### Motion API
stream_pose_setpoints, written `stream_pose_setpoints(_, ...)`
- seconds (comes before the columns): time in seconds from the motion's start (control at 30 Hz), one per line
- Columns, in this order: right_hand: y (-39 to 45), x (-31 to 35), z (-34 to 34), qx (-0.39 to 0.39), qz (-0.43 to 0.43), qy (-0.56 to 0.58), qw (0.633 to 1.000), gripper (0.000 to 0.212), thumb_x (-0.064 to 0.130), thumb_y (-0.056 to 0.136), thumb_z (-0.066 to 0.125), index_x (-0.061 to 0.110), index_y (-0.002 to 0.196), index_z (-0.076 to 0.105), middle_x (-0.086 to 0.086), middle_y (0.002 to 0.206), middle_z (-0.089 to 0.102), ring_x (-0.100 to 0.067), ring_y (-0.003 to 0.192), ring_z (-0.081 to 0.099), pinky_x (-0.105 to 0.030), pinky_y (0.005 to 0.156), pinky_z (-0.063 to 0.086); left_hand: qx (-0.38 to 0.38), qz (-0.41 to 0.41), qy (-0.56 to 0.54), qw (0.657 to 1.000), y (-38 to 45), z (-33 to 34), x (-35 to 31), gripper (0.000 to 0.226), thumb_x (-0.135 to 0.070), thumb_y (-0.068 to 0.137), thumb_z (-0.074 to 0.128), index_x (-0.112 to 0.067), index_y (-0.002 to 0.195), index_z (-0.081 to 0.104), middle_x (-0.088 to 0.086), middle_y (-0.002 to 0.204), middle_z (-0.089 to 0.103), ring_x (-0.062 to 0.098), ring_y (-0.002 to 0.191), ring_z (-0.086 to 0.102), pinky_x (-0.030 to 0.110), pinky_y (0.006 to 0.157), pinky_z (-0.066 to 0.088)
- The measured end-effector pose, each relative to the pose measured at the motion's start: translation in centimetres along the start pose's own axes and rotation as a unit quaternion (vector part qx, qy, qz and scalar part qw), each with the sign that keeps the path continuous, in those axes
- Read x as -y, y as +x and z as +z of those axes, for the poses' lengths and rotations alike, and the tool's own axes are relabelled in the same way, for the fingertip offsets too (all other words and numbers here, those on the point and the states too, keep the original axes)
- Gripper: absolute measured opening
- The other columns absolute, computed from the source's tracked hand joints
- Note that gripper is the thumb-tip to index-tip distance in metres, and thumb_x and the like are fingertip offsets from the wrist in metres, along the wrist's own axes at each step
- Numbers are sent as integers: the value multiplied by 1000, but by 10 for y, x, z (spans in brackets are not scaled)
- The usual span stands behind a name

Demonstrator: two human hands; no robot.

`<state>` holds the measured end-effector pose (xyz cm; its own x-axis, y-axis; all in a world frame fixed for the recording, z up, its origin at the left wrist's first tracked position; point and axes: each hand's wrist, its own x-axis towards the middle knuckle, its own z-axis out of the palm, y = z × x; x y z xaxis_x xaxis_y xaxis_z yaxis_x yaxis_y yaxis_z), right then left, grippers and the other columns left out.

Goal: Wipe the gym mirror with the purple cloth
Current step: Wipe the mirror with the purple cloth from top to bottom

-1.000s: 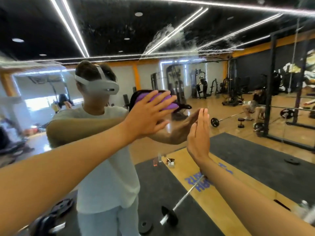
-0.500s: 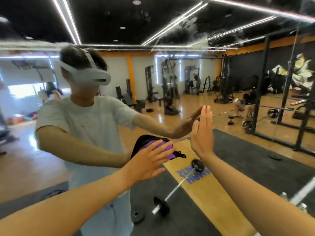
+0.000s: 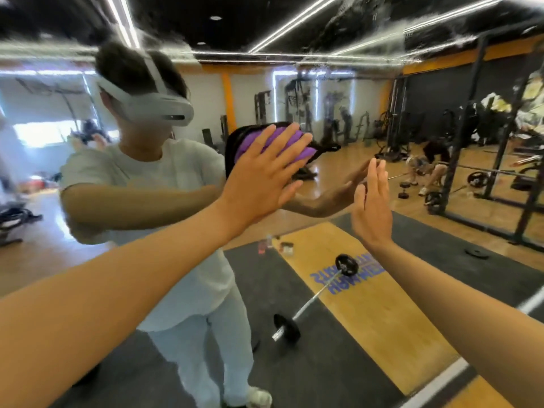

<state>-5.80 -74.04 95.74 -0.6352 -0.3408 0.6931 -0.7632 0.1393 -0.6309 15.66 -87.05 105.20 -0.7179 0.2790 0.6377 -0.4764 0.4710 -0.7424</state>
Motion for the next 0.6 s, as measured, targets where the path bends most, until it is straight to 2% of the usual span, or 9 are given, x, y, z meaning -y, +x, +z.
stream_pose_setpoints(0.07,-1,-4,0,-2,-12,-19,1000,60,23,112,29,26,167,6,6,175,-1,-15,161,0,-35,125,20,10,38,-2,999,-13,7,-24,64,-49,105,39,-16,159,44,5,169,35,31,157,30,51,128,14)
stream_pose_setpoints(0.17,-1,-16,2,-8,-46,-25,999,60,22,112,30,24,167,7,5,175,0,-16,161,2,-44,126,29,33,93,17,995,-26,16,-48,67,-51,105,34,-16,162,39,4,170,33,29,158,29,49,128,14)
stream_pose_setpoints(0.27,3,-34,5,-16,-85,-25,996,61,21,111,31,23,167,7,4,175,-1,-15,161,1,-47,125,31,35,84,22,996,-15,21,-54,66,-51,106,37,-16,161,39,5,171,32,29,158,28,49,129,12)
stream_pose_setpoints(0.37,9,-51,6,-30,-130,-28,991,61,17,111,35,19,167,11,-1,175,4,-18,161,4,-50,126,28,36,55,17,998,11,26,-63,61,-50,105,42,-18,157,48,4,168,37,28,157,32,48,128,16)
stream_pose_setpoints(0.47,25,-67,1,-39,-185,-33,981,59,16,110,36,14,166,18,-5,174,10,-21,161,9,-52,127,23,31,40,24,998,54,34,-77,60,-48,105,38,-20,157,47,3,168,37,29,156,33,48,127,15)
stream_pose_setpoints(0.6,75,-90,-22,-61,-164,-26,984,59,22,110,32,10,166,17,-8,174,12,-25,161,7,-49,129,19,27,22,4,999,107,44,-94,57,-43,107,33,-19,158,45,5,168,37,30,156,32,49,127,11)
